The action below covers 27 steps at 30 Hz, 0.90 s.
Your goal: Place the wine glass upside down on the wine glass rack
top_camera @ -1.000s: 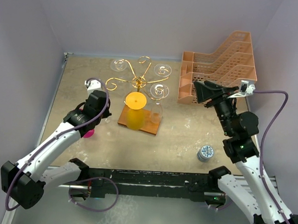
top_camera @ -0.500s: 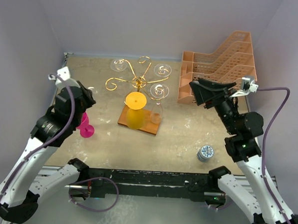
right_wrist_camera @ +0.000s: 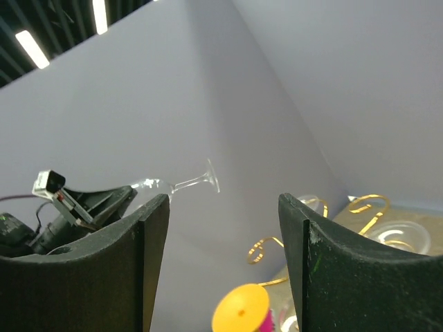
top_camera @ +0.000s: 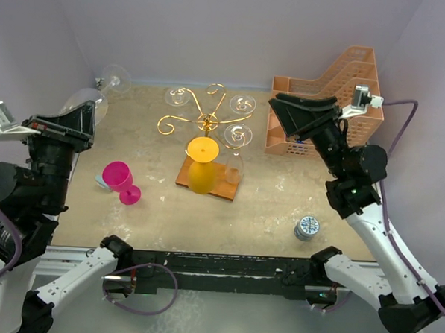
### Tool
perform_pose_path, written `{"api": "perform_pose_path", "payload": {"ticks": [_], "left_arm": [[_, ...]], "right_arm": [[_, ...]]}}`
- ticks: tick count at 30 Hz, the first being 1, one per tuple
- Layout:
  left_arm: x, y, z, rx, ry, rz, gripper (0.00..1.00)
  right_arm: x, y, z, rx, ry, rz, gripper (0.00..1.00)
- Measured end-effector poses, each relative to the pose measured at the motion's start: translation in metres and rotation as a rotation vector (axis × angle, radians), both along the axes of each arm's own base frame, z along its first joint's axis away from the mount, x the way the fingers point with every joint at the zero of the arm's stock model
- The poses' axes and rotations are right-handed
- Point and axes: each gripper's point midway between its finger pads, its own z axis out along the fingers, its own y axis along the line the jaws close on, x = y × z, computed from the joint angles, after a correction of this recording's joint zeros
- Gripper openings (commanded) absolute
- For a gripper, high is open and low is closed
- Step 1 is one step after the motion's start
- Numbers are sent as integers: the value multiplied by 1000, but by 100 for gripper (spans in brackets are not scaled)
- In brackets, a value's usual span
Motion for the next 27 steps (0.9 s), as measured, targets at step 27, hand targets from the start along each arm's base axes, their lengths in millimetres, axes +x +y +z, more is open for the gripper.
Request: {"api": "perform_pose_path", "payload": {"ticks": [27], "left_arm": [[-63, -80, 100, -86, -493, -551, 0]], "right_arm": [[-29, 181, 83, 381, 222, 364, 66]]}}
